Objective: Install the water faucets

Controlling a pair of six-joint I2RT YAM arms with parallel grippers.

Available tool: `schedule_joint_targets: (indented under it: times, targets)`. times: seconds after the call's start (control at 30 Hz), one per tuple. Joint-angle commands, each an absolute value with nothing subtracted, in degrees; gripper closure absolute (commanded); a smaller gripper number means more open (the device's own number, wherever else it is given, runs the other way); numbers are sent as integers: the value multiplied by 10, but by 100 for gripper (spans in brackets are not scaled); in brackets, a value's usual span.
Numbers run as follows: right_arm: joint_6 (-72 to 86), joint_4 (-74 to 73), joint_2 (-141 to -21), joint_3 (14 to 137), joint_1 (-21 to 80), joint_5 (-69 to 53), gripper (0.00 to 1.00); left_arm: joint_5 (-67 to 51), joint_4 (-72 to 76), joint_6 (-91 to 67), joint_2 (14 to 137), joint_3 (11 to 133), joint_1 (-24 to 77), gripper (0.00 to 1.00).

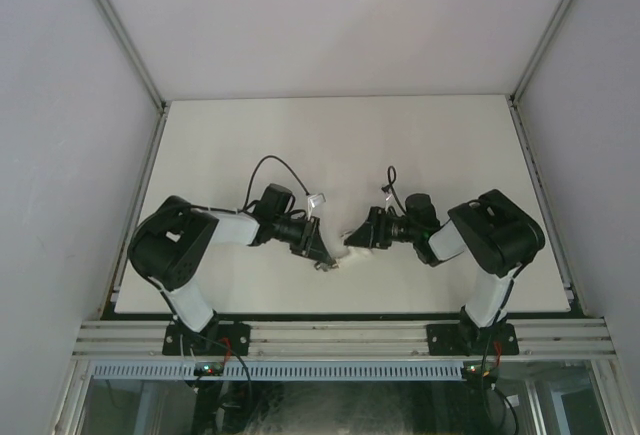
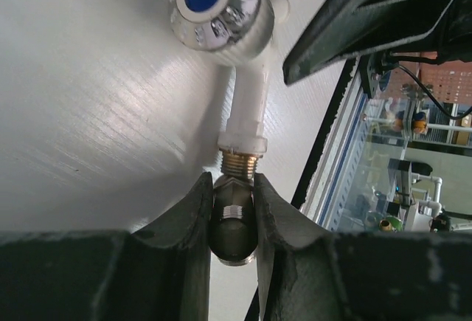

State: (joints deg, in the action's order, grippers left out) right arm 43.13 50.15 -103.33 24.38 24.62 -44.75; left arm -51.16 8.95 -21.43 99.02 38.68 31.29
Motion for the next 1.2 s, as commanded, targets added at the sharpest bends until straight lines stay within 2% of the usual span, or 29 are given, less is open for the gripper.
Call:
schedule_joint_targets:
  times: [0.0, 0.13, 0.23, 0.4, 0.6, 0.77, 0.9, 0.97, 1.17]
  targets:
    - [427, 486, -1049, 221, 262, -485, 43, -502, 140, -217, 984, 402, 317, 100]
    - [382, 390, -1014, 216, 241, -450, 39, -490, 106, -197, 977, 406, 316, 100]
    - [349, 292, -964, 217, 238, -380, 35, -483, 94, -191, 966, 404, 316, 100]
    - [337, 229, -931, 218, 222, -357, 35, -482, 86, -184, 952, 403, 317, 100]
    - [347, 258, -934, 181, 224, -364, 34, -483, 88, -180, 939, 383, 316, 100]
    - [391, 361, -977, 164, 245, -412, 38, -480, 127, -204, 917, 359, 317, 100]
    - [416, 375, -962, 135, 250, -364, 38, -454, 175, -236, 877, 322, 316, 100]
    - [425, 375, -915, 107, 248, -331, 36, -457, 244, -276, 852, 289, 316, 100]
    - [356, 155, -636, 122, 252, -205, 33, -410, 385, -352, 739, 222, 316, 100]
